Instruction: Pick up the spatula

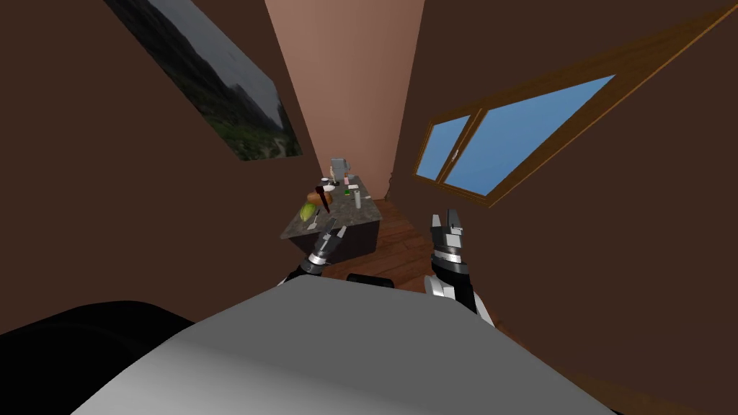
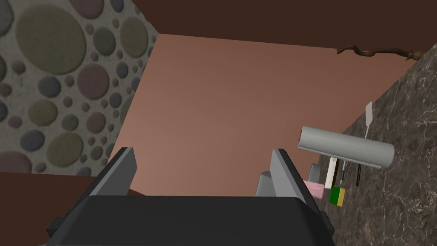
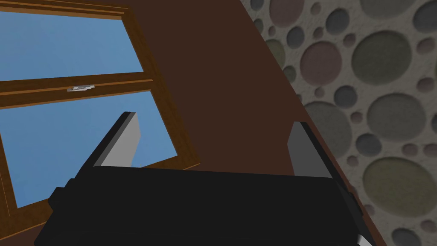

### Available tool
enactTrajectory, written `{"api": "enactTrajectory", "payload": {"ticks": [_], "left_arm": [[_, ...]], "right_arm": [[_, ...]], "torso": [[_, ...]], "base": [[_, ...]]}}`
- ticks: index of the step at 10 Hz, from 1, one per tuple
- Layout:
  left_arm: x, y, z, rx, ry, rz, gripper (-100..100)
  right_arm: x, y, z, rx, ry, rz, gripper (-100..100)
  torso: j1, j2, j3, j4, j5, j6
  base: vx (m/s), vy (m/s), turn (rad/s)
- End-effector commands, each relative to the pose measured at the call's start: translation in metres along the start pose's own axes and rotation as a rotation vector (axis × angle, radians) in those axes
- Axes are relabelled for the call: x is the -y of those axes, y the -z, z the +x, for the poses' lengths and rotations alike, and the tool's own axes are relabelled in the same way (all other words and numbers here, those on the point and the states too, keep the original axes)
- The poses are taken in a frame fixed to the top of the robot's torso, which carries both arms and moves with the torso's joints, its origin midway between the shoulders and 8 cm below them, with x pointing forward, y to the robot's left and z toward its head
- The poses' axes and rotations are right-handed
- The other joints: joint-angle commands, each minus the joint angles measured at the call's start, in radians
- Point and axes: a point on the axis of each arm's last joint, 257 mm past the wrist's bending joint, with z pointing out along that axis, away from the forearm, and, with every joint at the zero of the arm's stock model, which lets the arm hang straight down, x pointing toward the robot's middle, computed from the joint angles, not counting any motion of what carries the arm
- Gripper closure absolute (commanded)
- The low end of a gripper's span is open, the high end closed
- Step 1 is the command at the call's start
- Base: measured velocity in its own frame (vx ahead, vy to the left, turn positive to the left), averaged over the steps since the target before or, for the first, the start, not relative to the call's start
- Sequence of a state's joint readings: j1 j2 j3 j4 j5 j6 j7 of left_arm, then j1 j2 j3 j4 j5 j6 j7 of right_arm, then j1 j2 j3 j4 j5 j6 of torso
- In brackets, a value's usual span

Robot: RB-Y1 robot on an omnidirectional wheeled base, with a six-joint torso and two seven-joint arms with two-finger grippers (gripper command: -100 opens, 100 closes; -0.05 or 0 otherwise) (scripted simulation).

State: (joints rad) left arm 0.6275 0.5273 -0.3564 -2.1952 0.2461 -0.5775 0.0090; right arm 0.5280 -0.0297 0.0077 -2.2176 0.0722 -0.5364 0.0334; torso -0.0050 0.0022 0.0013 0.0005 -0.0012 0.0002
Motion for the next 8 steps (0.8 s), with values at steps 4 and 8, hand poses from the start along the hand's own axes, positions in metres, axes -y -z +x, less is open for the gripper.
{"api": "enactTrajectory", "payload": {"ticks": [4,8], "left_arm": [[-0.057,0.046,0.027,-0.071,0.084,-0.199,-100],[-0.081,0.078,0.034,-0.13,0.092,-0.316,-100]], "right_arm": [[0.0,0.0,0.0,0.0,0.0,0.0,0],[0.0,0.0,0.0,0.0,0.0,0.0,0]], "torso": [[0.001,0.0,0.0,0.0,0.0,0.0],[0.003,-0.001,-0.001,0.0,0.001,0.0]], "base": [[-0.02,-0.077,-0.124],[0.001,-0.045,-0.091]]}}
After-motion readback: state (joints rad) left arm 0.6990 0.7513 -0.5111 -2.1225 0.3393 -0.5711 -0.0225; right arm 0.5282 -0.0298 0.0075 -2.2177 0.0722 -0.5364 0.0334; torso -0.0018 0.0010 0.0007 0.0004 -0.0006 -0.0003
